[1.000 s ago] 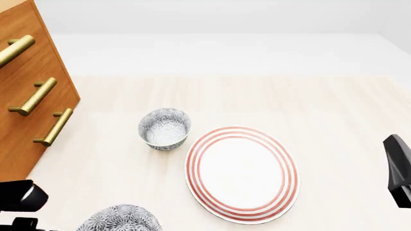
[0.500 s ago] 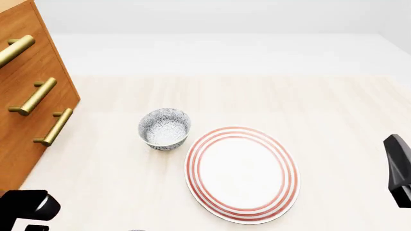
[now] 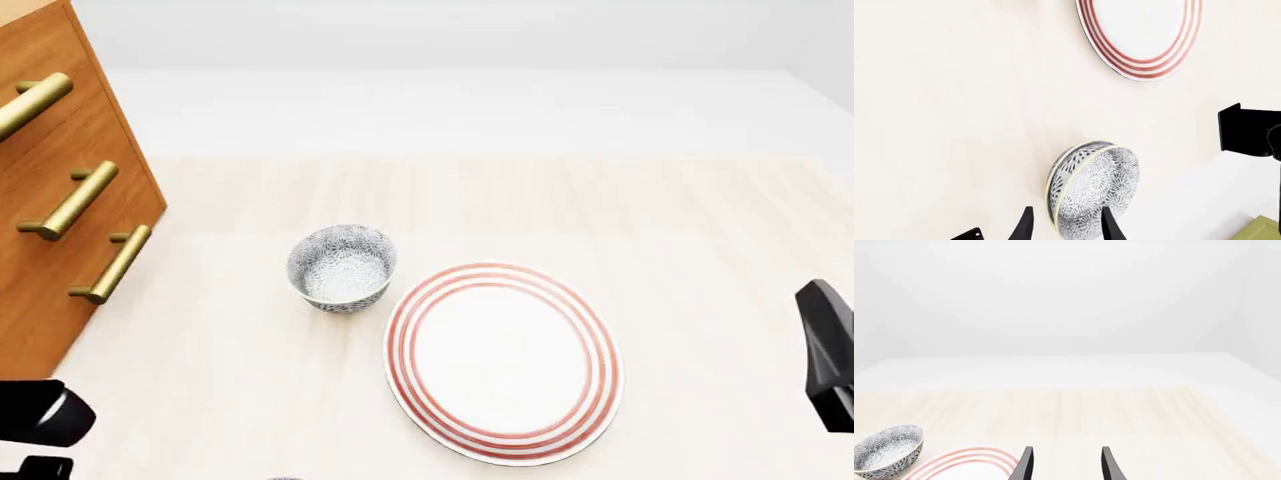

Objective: Stack the bowl in the middle on the bowl at the back.

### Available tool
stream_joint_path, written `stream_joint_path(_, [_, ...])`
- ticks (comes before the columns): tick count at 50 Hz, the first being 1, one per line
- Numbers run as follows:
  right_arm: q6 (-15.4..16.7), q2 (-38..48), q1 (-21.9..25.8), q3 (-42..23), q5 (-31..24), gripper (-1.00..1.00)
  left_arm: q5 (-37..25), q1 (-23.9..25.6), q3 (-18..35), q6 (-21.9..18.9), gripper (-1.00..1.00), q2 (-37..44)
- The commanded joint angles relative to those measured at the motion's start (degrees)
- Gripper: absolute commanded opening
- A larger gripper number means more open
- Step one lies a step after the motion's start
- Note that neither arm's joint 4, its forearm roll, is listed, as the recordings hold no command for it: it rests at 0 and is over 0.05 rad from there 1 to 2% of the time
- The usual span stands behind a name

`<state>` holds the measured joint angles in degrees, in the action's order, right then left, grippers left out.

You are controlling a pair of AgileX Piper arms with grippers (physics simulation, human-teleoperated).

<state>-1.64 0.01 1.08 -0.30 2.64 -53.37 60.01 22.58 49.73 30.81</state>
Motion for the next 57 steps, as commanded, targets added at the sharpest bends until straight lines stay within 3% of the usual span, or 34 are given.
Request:
stream_joint_path(1, [0.3,0.0,0.1,0.0,-0.2,1.00,-8.4,-3.7,4.1,-2.7,1.00,-5.8])
stream_joint_path(13, [0.8,0.0,0.1,-0.1,-0.5,1.00,-15.7,-5.5,10.1,-3.4,1.00,-10.7])
stream_joint_path(17, [0.9,0.0,0.0,-0.1,-0.6,1.00,-16.2,-4.8,11.5,-2.8,1.00,-11.1])
stream_joint_path(23, [0.8,0.0,-0.1,-0.1,-0.5,1.00,-16.2,-5.8,16.2,-6.4,1.00,-12.2])
stream_joint_path(25, [0.8,0.0,-0.2,-0.1,-0.5,1.00,-16.2,-6.1,16.9,-5.8,1.00,-13.4])
stream_joint_path(27, [0.7,0.0,-0.2,-0.1,-0.5,1.00,-16.4,-8.0,19.0,-7.5,1.00,-14.8])
stream_joint_path(32, [0.8,0.0,0.0,-0.1,-0.5,1.00,-16.5,-10.9,20.8,-5.4,1.00,-18.7])
stream_joint_path(36, [0.8,0.0,0.2,-0.2,-0.6,1.00,-16.5,-16.6,25.6,-10.1,1.00,-19.2])
stream_joint_path(42, [0.8,0.0,0.2,-0.2,-0.5,1.00,-16.5,-19.2,27.1,-9.7,1.00,-20.6])
stream_joint_path(47, [0.9,0.0,0.3,-0.1,-0.5,1.00,-16.5,-24.9,32.5,-13.2,1.00,-21.1])
stream_joint_path(57, [1.0,0.0,0.5,-0.1,-0.6,1.00,-16.5,-31.2,35.7,-10.8,1.00,-24.6])
